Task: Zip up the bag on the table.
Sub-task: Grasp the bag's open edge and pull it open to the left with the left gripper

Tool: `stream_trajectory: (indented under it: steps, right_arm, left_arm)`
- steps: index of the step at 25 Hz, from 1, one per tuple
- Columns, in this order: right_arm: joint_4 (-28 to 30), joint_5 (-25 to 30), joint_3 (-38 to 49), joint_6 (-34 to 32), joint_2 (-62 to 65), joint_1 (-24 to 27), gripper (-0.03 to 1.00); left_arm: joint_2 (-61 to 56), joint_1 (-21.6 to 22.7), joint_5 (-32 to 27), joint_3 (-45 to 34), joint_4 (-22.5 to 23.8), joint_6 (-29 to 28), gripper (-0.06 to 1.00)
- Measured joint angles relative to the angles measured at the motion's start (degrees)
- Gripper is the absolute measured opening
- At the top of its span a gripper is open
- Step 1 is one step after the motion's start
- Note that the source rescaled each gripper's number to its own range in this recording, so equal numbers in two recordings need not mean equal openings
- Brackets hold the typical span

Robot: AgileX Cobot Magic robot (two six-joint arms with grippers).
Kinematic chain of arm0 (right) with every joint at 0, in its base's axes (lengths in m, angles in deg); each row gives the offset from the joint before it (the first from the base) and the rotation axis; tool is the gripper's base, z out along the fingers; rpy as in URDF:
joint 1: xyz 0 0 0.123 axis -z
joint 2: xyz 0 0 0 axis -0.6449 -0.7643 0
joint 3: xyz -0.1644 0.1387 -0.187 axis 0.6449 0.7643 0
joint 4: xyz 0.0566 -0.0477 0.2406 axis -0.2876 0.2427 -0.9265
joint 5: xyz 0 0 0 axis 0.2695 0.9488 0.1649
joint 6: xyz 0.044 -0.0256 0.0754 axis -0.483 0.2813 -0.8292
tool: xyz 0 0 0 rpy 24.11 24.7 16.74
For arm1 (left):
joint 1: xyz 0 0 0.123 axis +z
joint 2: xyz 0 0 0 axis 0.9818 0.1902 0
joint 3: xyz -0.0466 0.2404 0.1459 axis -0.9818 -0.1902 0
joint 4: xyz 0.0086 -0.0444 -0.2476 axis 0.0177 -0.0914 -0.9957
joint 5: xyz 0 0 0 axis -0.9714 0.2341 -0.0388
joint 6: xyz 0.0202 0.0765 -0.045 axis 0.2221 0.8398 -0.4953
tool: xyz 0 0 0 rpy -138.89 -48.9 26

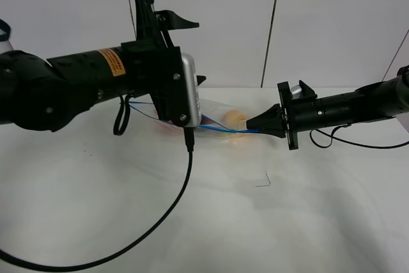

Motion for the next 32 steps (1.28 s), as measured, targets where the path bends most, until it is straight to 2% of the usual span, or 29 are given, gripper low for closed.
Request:
stream_trajectory:
  steps: [3, 7, 10, 17, 24, 32]
  right_arm:
    - [0.00, 0.00, 0.00, 0.00, 0.00, 0.00, 0.00]
    - [0.00, 0.00, 0.00, 0.00, 0.00, 0.00, 0.00]
    - [0.00, 0.00, 0.00, 0.00, 0.00, 0.00, 0.00]
    - [0.00, 0.00, 0.00, 0.00, 0.00, 0.00, 0.00]
    - [0.00, 0.00, 0.00, 0.00, 0.00, 0.00, 0.00]
    - [0.00, 0.00, 0.00, 0.00, 0.00, 0.00, 0.00]
  left_arm:
    - [2.91, -2.19, 2.73, -0.25, -4.21, 0.98, 1.00]
    - [6.75, -4.93, 8.77, -2.08, -10.60, 6.77, 1.00]
    - [9.44, -7.27, 11.94, -3.66, -13.88, 8.04, 1.00]
    - [13.46, -9.16, 14.78, -4.66, -14.52, 7.84, 1.00]
    - [20.48, -9.16, 17.74, -3.37, -11.67, 7.40, 1.00]
    - [26.29, -8.44, 19.35, -0.65, -11.44, 6.80, 1.00]
